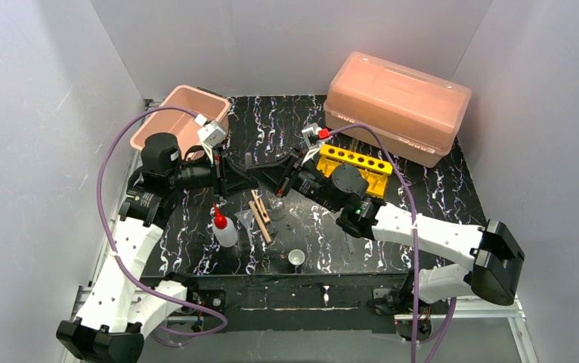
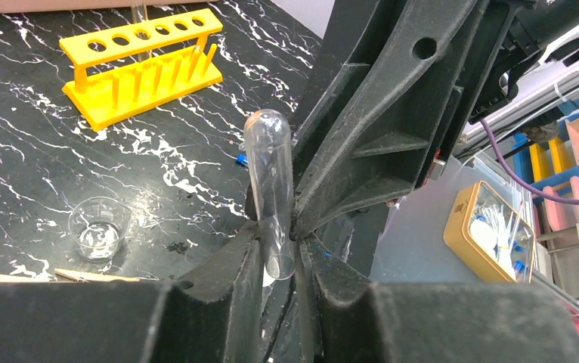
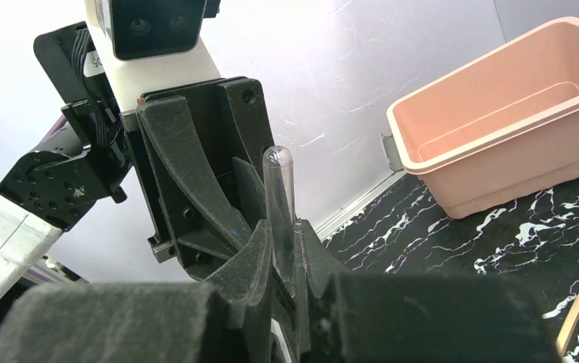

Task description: Organize the chemistry lab equipment

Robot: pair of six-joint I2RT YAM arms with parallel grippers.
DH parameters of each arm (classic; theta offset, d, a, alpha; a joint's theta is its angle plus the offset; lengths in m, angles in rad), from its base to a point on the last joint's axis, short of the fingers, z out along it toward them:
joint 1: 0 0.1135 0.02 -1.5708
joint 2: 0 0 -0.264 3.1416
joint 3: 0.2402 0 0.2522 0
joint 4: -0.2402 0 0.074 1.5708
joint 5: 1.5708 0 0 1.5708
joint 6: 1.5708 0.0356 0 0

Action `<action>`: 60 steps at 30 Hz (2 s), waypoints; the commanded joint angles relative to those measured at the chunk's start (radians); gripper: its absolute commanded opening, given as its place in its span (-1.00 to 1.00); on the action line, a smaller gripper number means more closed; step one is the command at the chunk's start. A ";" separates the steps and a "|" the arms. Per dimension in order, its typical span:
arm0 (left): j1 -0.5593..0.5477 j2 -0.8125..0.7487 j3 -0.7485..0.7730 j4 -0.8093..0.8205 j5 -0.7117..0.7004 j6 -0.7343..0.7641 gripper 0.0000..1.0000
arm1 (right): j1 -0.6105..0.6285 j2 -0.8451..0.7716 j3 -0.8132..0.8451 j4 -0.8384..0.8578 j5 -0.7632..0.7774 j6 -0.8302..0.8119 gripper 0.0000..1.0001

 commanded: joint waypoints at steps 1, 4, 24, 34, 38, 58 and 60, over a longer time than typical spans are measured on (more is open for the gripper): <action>0.002 -0.009 0.001 0.006 -0.006 0.021 -0.79 | 0.018 -0.007 0.037 0.048 0.000 0.005 -0.71; 0.001 -0.009 0.005 -0.007 -0.007 0.027 -1.00 | 0.018 -0.015 0.046 0.025 0.032 -0.008 -0.55; 0.001 -0.003 0.034 -0.104 0.003 0.088 -1.00 | -0.001 0.043 0.215 -0.128 -0.020 -0.104 -0.34; 0.002 -0.001 0.056 -0.123 -0.017 0.111 -1.00 | -0.005 0.059 0.240 -0.234 -0.045 -0.140 -0.53; 0.002 0.002 0.056 -0.133 -0.020 0.112 -1.00 | -0.006 0.046 0.247 -0.305 -0.051 -0.184 -0.48; 0.001 0.008 0.061 -0.144 -0.009 0.096 -1.00 | -0.010 0.012 0.232 -0.309 -0.033 -0.223 -0.41; 0.001 0.007 0.060 -0.144 -0.008 0.094 -1.00 | -0.010 0.018 0.239 -0.308 -0.032 -0.224 -0.35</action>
